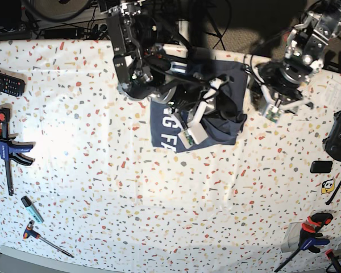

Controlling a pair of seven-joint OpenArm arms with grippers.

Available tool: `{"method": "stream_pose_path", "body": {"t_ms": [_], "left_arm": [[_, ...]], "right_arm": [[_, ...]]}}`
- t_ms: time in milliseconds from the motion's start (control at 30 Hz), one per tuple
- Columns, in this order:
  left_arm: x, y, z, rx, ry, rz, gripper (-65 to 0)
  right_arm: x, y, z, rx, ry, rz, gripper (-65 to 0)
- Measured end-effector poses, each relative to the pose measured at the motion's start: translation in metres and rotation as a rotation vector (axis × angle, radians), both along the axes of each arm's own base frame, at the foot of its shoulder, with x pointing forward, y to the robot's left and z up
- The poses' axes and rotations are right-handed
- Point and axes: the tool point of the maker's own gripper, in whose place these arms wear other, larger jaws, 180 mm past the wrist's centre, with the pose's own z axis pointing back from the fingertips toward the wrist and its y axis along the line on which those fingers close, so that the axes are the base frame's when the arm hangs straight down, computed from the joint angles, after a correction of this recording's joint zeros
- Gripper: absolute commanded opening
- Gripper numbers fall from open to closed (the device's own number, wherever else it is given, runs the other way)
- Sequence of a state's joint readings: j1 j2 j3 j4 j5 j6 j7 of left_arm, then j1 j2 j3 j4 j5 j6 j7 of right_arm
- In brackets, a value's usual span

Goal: Fold the T-shirt properly
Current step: 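Lift the bundle with both grippers and fold it over onto itself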

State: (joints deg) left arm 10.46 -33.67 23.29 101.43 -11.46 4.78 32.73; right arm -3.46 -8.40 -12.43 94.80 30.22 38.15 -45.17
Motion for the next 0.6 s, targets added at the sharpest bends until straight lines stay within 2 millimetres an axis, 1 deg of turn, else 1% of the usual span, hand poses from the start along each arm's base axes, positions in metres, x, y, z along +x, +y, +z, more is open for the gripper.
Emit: {"method": "stream_pose_path", "body": {"t_ms": [100, 133, 200, 233, 267, 300, 333, 467, 533, 600], "left_arm": [[0.006, 0.019, 0.009, 0.075, -0.036, 0.03, -35.8], [0.007, 0.025, 0.011, 0.097, -0.041, 0.043, -35.8], [0.008, 0.034, 0.014, 0.13, -0.051, 0.068, -35.8], [0.009, 0.038, 0.014, 0.152, -0.053, 0.082, -35.8], [0.009, 0.041, 0.015, 0.159, -0.059, 0.09, -35.8], [0.01, 0.042, 0.016, 0.167, -0.063, 0.09, -35.8], [0.01, 0.045, 0.016, 0.173, -0.063, 0.104, -35.8], [0.012, 0.056, 0.02, 0.205, -0.077, 0.141, -35.8], [0.015, 0.063, 0.024, 0.207, -0.09, 0.17, -35.8], [0.02, 0.076, 0.031, 0.206, -0.112, 0.224, -35.8]], "right_arm": [[0.0, 0.008, 0.006, 0.001, -0.024, 0.027, -65.0], [0.0, 0.012, 0.009, 0.002, -0.034, 0.041, -59.6], [-0.001, 0.021, 0.017, 0.015, -0.059, 0.07, -46.1], [-0.003, 0.026, 0.021, 0.02, -0.071, 0.086, -40.8], [-0.005, 0.031, 0.024, 0.021, -0.082, 0.105, -36.6], [-0.007, 0.036, 0.027, 0.028, -0.094, 0.121, -33.8], [-0.01, 0.042, 0.031, 0.036, -0.106, 0.141, -32.4], [-0.016, 0.059, 0.046, 0.055, -0.157, 0.199, -32.3], [-0.01, 0.059, 0.052, 0.051, -0.182, 0.202, -32.3], [-0.001, 0.056, 0.054, 0.025, -0.202, 0.198, -32.3]]}}
